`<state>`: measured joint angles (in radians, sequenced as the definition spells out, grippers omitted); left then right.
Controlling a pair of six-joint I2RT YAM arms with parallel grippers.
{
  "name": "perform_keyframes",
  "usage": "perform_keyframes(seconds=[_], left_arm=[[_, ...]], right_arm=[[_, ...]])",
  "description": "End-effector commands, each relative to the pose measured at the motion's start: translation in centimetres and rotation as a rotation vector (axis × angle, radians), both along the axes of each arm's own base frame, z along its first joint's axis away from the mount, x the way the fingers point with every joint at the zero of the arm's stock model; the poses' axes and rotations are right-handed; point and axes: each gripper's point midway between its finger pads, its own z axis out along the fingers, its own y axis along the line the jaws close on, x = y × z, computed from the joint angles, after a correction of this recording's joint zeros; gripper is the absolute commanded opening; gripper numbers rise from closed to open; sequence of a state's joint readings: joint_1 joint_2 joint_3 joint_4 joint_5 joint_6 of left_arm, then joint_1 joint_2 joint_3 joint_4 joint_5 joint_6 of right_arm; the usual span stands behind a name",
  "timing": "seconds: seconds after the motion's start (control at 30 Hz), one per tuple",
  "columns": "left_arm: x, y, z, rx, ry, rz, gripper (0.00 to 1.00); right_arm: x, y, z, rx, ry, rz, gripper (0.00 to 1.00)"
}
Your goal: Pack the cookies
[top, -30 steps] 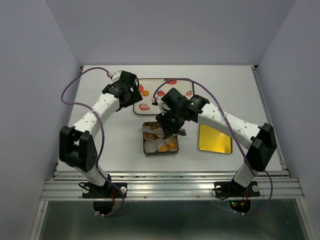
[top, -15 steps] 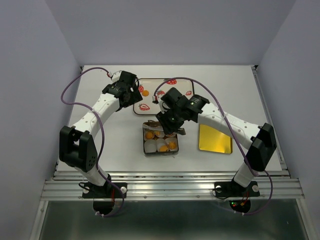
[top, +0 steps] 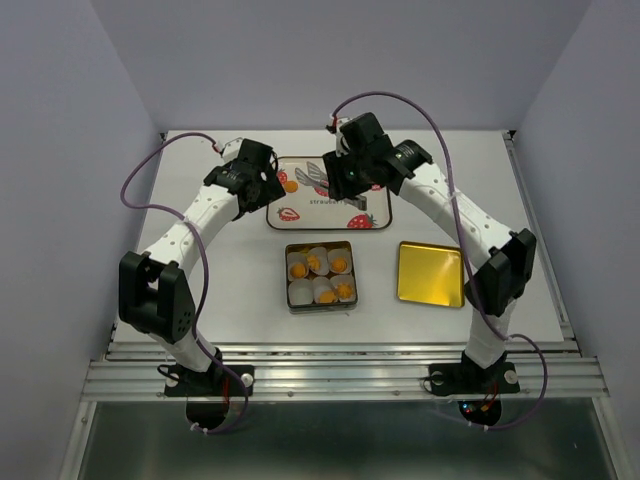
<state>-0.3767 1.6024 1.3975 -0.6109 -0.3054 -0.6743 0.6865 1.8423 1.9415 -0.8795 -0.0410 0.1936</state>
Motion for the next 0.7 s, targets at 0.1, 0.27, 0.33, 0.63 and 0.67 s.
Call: perform_keyframes(seconds=[0.1, 0.27, 0.33, 0.63, 0.67], left_arm=[[-0.5, 0.5, 0.4, -0.051, -0.039, 0.060, 0.99], [-1.0, 0.7, 0.2, -0.063, -0.043, 0.074, 0.99], [-1.2, 1.0, -0.1, -0.057, -0.040, 0.084, 0.99], [-2.1, 1.8, -0.8, -0.065, -0.027, 0.101, 0.99], [-2.1, 1.9, -0.9, -0.064, -0.028, 0.103, 0.99]], right_arm=[[7.4, -1.1, -2.1, -0.076, -0.082, -0.132, 0.46], [9.3, 0.0, -3.4, -0.087, -0.092, -0.087, 0.47], [9.7, 0.9, -3.6, -0.061, -0.089, -0.067, 0.47], [11.0, 3.3, -5.7, -0.029, -0.075, -0.002, 0.50], [10.8, 3.6, -5.9, -0.019, -0.067, 0.016, 0.51]])
